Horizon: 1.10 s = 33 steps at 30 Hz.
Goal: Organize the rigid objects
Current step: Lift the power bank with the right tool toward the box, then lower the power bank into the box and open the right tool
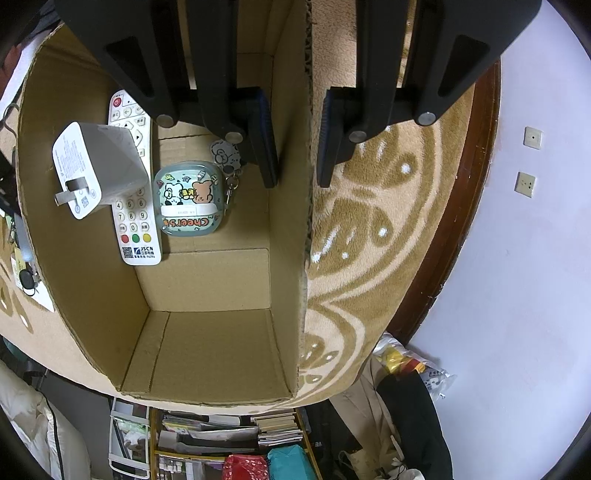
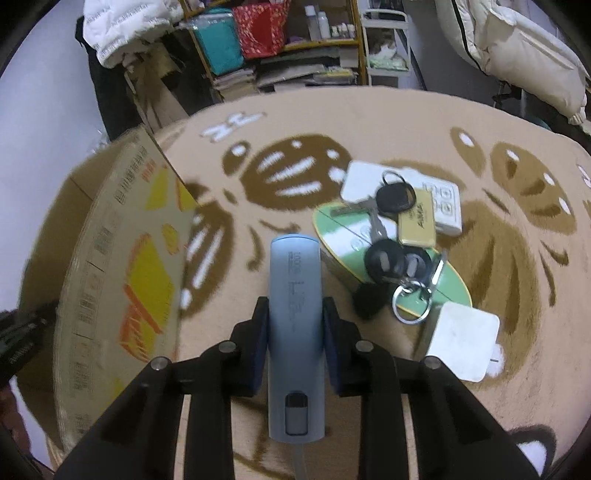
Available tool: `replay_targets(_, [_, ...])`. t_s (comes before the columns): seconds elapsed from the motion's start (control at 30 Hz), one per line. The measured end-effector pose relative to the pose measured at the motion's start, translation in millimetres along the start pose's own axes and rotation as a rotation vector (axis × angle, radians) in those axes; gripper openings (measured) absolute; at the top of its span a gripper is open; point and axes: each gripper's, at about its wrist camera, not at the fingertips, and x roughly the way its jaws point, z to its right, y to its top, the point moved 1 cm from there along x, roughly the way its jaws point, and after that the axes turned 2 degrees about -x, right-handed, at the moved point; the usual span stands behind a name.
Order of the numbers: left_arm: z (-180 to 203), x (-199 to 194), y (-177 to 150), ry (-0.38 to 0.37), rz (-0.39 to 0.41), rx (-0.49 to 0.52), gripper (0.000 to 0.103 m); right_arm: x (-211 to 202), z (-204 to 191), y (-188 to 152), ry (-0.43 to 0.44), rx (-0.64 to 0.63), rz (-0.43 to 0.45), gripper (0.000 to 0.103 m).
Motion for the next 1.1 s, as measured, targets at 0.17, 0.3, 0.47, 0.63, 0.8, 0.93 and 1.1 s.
replay_targets(0.17, [0,0,0,0.001,0.0,0.003,0.021,-21,-16,13,0.034,-0.028,0.078,0.029])
replay_targets(0.3, [-1,0,0,-0.003,-0.002,0.001,0.021,-39,-33,21,0.057,-0.065,0.138,0.029])
replay_targets(0.47, [-2,0,0,-0.009,-0.005,-0.008,0.021,-58,-51,30,0.126,-0.085,0.184,0.029])
replay_targets(0.63, [-4,1,1,-0.023,-0.012,-0.025,0.02,-75,-74,31,0.15,-0.136,0.23,0.029])
replay_targets(0.8, [-4,0,2,-0.026,-0.014,-0.029,0.02,-82,-89,38,0.196,-0.167,0.261,0.029])
replay_targets(0.93, [-5,1,3,-0.029,-0.018,-0.035,0.02,-76,-102,43,0.193,-0.196,0.271,0.029])
replay_targets(1.1, [-6,2,3,-0.037,-0.022,-0.041,0.02,-69,-124,49,0.22,-0.223,0.279,0.029])
